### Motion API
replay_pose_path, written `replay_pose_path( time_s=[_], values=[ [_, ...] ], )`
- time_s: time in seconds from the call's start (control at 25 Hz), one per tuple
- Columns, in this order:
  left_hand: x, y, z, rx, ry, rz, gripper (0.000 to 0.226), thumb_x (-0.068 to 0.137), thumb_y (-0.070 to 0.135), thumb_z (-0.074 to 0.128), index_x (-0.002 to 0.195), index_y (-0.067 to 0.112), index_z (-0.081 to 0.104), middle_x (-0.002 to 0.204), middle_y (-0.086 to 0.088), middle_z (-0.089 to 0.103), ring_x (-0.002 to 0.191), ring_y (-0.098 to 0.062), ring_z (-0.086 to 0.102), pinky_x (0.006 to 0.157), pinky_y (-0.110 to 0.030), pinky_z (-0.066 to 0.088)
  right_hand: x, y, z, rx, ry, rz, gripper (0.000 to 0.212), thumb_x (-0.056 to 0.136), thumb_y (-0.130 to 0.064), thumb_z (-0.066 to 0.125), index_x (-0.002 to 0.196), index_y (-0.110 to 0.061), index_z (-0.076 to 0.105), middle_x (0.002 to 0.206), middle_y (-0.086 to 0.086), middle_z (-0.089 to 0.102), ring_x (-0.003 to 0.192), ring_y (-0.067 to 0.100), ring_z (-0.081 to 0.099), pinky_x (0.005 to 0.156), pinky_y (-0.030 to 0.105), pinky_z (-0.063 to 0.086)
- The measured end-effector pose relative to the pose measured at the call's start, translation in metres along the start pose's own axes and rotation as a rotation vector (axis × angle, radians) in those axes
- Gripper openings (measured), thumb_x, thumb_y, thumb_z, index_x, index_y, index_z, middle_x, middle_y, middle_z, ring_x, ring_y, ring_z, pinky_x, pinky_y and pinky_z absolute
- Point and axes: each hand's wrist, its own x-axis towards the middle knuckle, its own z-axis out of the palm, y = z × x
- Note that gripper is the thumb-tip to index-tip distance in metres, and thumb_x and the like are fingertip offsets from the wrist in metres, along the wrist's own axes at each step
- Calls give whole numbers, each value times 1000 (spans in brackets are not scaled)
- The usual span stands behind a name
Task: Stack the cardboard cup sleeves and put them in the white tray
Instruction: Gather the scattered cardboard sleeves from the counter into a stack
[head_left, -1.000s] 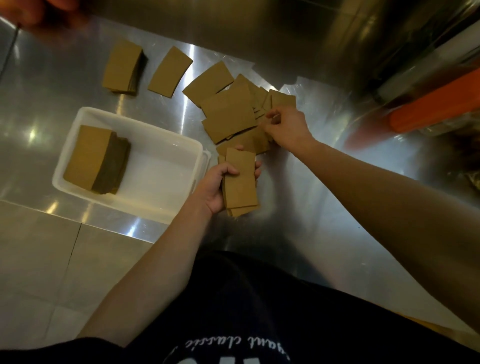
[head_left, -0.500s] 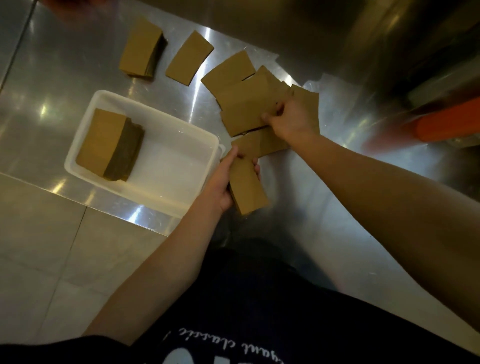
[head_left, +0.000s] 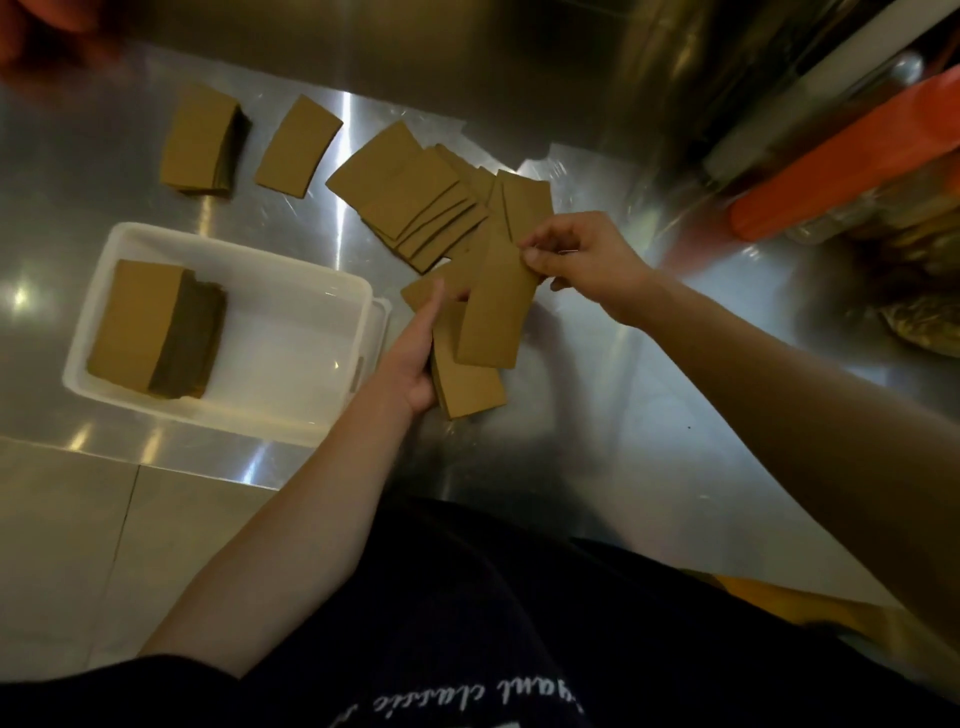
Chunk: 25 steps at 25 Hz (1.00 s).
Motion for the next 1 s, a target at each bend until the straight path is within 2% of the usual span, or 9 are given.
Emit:
replay_pose_path(
  time_s=[0.16, 0.32, 0.44, 0.52, 0.64, 0.76, 0.88, 1.0],
  values=[
    [-4, 2, 4, 43, -79, -21, 55, 91, 57, 51, 125, 14, 59, 113, -15, 72, 100, -28, 70, 88, -44, 56, -9, 0, 22, -74, 31, -79, 14, 87, -18, 71, 100, -13, 72, 86, -5, 69, 78, 2, 65, 68, 11, 50],
    [-9, 0, 3, -7, -178, -36, 41, 96, 41, 52, 125, 12, 58, 104, -14, 74, 89, -24, 72, 82, -39, 59, -15, 1, 36, -209, 82, -173, 17, 83, -27, 75, 96, -16, 73, 87, -7, 68, 75, 4, 62, 66, 9, 47],
    [-9, -5, -5, -82, -177, 4, 32, 96, 22, 54, 128, 20, 55, 104, -16, 71, 89, -25, 69, 85, -41, 55, -3, 9, 38, -261, 190, -136, 18, 87, -32, 70, 100, -19, 70, 87, -9, 64, 76, 5, 59, 74, 21, 53],
    [-9, -8, -11, -159, -143, 20, 27, 95, 17, 55, 121, 22, 56, 104, -16, 69, 89, -25, 67, 86, -41, 54, 13, 15, 38, -341, 209, -41, 30, 89, -35, 66, 114, -19, 65, 96, -4, 64, 86, 10, 62, 85, 29, 54],
    [-12, -12, -21, -226, -47, -10, 18, 95, 26, 59, 110, 16, 60, 101, -14, 69, 87, -24, 67, 89, -42, 51, 38, 17, 47, -537, 54, 31, 55, 88, -42, 65, 136, -20, 48, 121, 8, 59, 109, 23, 58, 94, 38, 49],
    [-10, -13, -32, -252, 40, 4, 22, 93, 36, 62, 102, 16, 62, 100, -13, 70, 87, -24, 66, 89, -42, 51, 54, 13, 59, -765, -33, -1, 65, 85, -45, 67, 140, -24, 39, 136, 13, 45, 118, 31, 52, 97, 48, 47],
    [-8, -13, -37, -273, 84, 18, 22, 91, 37, 64, 98, 17, 61, 97, -13, 70, 85, -24, 67, 93, -42, 50, 58, 13, 63, -874, -12, -26, 62, 83, -41, 71, 133, -17, 41, 134, 15, 43, 116, 33, 52, 96, 48, 48],
    [-5, -15, -36, -290, 107, 10, 22, 90, 36, 66, 99, 17, 60, 96, -14, 70, 82, -25, 68, 91, -42, 51, 54, 18, 55, -842, -40, 46, 58, 86, -37, 70, 130, -12, 41, 125, 15, 51, 111, 32, 55, 92, 45, 47]
  ],
)
